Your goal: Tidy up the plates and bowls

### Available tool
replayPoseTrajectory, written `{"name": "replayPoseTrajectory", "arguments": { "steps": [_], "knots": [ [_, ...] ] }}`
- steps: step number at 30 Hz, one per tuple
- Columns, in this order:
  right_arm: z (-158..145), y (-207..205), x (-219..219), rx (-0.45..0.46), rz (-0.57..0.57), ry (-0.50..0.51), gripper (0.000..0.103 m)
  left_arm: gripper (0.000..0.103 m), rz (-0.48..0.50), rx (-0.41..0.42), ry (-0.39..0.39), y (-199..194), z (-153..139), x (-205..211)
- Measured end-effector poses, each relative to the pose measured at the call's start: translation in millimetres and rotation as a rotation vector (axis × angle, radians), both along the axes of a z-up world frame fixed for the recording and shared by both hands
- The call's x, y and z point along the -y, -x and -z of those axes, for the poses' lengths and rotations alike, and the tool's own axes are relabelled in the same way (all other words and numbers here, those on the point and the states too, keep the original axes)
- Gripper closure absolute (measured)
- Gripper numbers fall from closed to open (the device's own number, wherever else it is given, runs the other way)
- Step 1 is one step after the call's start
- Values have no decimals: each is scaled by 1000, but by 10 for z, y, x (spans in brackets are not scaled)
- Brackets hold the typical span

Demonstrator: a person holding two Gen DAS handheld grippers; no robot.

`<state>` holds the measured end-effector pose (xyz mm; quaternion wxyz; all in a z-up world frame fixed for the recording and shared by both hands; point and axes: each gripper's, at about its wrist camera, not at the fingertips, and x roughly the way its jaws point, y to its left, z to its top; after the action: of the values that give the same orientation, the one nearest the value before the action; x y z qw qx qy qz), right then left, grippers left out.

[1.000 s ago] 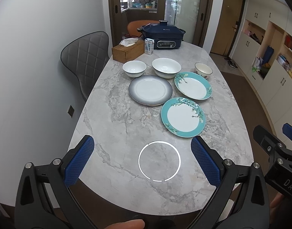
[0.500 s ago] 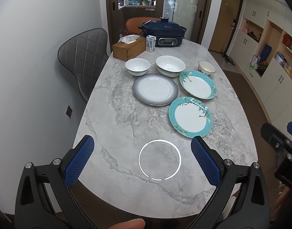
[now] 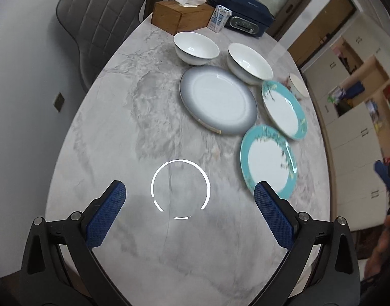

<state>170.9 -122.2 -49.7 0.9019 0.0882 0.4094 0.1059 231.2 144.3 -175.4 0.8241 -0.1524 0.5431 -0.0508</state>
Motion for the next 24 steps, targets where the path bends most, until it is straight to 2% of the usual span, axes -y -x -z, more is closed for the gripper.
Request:
{"name": "replayPoseTrajectory", "arguments": {
  "steps": [2, 7, 11, 13, 16, 17, 18, 19, 21, 22, 24],
  "knots": [
    [154, -425, 97, -37, -62, -68, 1, 2, -29, -39, -9, -361, 140, -33],
    [590, -1406, 285, -145, -221, -251, 4, 2, -31, -52, 6, -1078, 450, -54],
    [993, -1898, 275, -247, -286, -307, 10, 5, 6, -82, -16, -1546, 794, -60],
    [1161, -2031, 252, -280, -316, -337, 12, 6, 39, -99, -46, -1717, 951, -57],
    [1406, -2161, 179, -338, -322, -337, 19, 10, 92, -186, -105, -1931, 1202, -49],
    [1483, -2187, 163, -361, -317, -341, 20, 14, 104, -199, -91, -2002, 1268, -55],
    [1554, -2220, 155, -376, -309, -345, 22, 23, 116, -205, -64, -2083, 1331, -65],
    [1622, -2258, 151, -390, -300, -348, 22, 27, 125, -215, -40, -2158, 1390, -77],
    [1736, -2337, 144, -413, -278, -333, 22, 27, 136, -232, 36, -2309, 1511, -110],
    [1790, -2391, 145, -422, -263, -322, 22, 27, 145, -204, 54, -2372, 1516, -110],
    [1884, -2466, 181, -446, -225, -307, 22, 27, 168, -203, 46, -2448, 1539, -69]
  ]
}}
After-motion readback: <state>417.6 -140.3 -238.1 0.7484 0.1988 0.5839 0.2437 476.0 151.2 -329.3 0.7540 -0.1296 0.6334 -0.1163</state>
